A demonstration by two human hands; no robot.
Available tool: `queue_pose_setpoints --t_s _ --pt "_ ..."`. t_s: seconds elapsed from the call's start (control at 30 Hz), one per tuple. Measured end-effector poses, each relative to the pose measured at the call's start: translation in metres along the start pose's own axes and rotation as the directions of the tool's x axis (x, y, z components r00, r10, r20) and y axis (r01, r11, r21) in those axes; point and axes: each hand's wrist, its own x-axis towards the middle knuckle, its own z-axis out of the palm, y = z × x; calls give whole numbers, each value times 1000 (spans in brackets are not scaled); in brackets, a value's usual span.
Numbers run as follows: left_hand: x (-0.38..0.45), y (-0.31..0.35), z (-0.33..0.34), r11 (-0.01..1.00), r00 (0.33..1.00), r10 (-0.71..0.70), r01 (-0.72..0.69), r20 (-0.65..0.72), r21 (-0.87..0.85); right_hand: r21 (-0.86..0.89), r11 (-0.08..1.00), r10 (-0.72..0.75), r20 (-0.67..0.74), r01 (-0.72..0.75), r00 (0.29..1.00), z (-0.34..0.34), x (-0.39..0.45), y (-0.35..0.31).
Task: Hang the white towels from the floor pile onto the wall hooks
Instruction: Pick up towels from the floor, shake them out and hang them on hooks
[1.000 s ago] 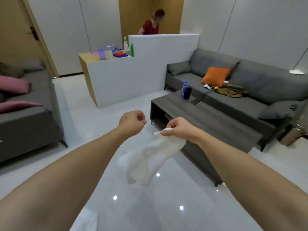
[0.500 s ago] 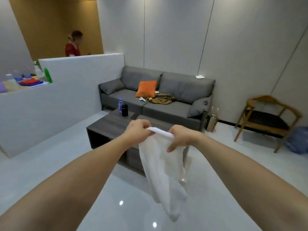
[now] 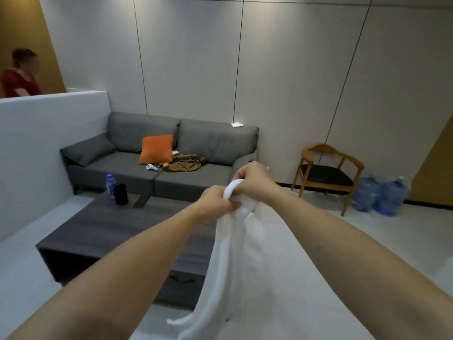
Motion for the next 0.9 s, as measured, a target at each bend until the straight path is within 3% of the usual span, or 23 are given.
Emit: queue_pose_setpoints --t_s 0.1,0.17,0.33,0.47,0.57,0.7,0.8,0.9 --pt "37 -6 -24 993 992 -6 -9 -126 -115 205 975 95 -61 -81 994 0 29 19" --pt "55 -11 -42 973 990 -12 -20 -138 -229 298 941 162 16 -159 987 3 42 37" --pt "102 -21 -63 985 997 19 -30 -71 -167 570 797 200 67 -202 978 22 92 48" --pt "138 -30 -74 984 998 5 -17 -66 -178 678 717 121 109 -162 987 29 145 45" --pt "163 -37 -83 974 989 -31 -2 -144 -224 728 671 48 148 -142 988 35 185 50" --pt "196 -47 -96 979 963 -105 56 -250 -196 816 547 -202 347 -188 916 44 245 59" --pt "212 -54 -109 956 910 -202 104 -362 -273 774 587 -261 459 -238 849 51 290 68" --pt "220 -55 -129 939 817 -289 140 -499 -313 660 730 -304 547 -177 780 55 326 70"
